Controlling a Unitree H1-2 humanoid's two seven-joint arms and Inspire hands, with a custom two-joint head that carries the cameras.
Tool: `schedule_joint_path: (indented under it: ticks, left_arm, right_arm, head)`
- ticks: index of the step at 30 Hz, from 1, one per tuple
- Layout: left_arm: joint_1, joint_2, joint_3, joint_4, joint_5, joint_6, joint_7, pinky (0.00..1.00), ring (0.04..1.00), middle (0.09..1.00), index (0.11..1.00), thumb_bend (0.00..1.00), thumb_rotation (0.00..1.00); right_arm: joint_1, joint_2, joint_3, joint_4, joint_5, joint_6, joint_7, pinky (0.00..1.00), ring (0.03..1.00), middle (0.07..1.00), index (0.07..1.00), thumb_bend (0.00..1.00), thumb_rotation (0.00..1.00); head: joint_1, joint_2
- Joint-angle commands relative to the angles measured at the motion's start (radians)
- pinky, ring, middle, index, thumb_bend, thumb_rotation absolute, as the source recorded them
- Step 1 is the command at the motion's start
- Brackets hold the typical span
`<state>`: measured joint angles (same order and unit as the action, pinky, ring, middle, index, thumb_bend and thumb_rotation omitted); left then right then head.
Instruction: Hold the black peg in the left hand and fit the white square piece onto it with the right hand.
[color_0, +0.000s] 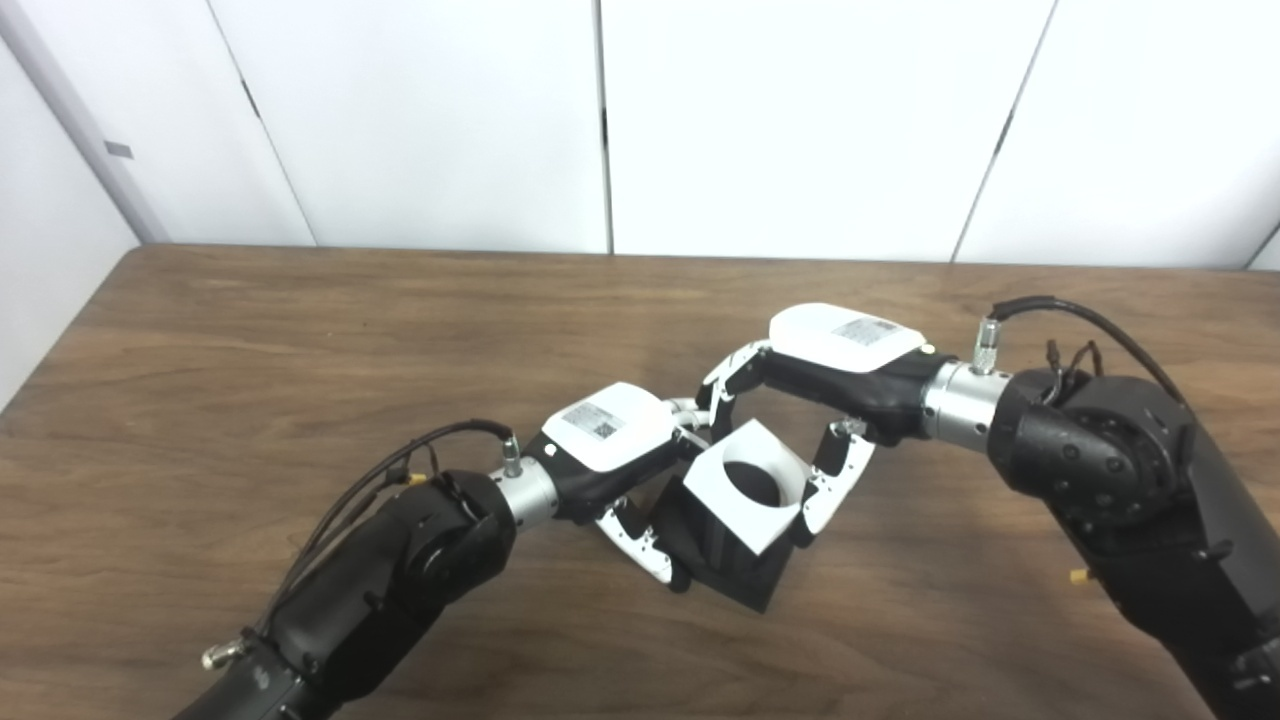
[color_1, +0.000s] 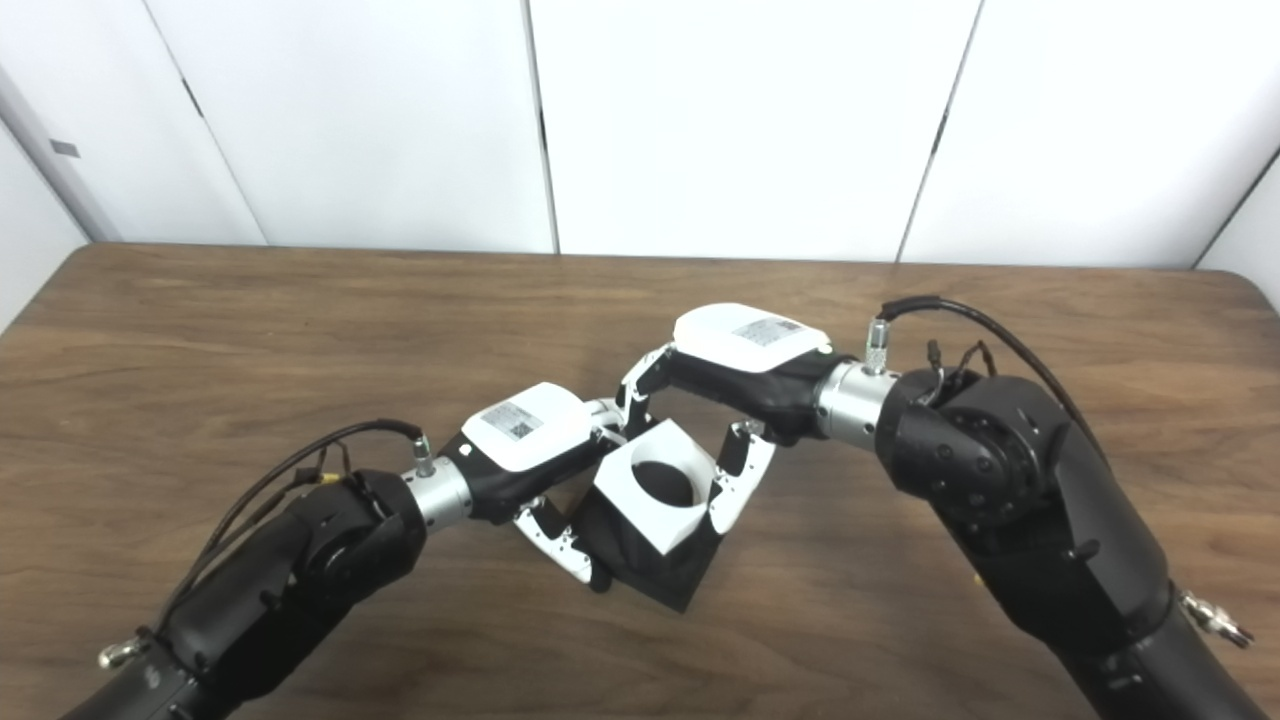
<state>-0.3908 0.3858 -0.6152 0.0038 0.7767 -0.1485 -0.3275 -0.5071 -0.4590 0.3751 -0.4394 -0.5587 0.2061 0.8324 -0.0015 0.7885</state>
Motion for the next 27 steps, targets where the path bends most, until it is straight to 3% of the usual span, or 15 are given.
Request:
schedule_joint_path:
  ticks: [1, 20, 27]
  left_arm:
    - [0.039, -0.013, -0.047, 0.056, 0.037, 0.018, -0.077, 0.77, 0.929, 0.918, 0.49, 0.52, 0.07]
    - [0.042, -0.022, -0.046, 0.042, 0.037, 0.029, -0.08, 0.78, 0.929, 0.911, 0.49, 0.52, 0.07]
    - [0.042, -0.026, -0.046, 0.035, 0.034, 0.039, -0.089, 0.78, 0.933, 0.913, 0.49, 0.52, 0.07]
  right_arm:
    - [-0.028, 0.007, -0.004, 0.002, -0.002, -0.024, -0.032, 0.8, 0.839, 0.79, 0.479, 0.52, 0.13]
    - [-0.019, 0.018, 0.058, 0.036, -0.051, -0.047, -0.034, 0.82, 0.841, 0.785, 0.479, 0.52, 0.13]
    - [0.005, 0.02, 0.1, 0.054, -0.075, -0.094, -0.04, 0.8, 0.836, 0.778, 0.479, 0.52, 0.13]
  head:
    - [-0.001, 0.001]
    - [0.011, 0.015]
    - [0.011, 0.018]
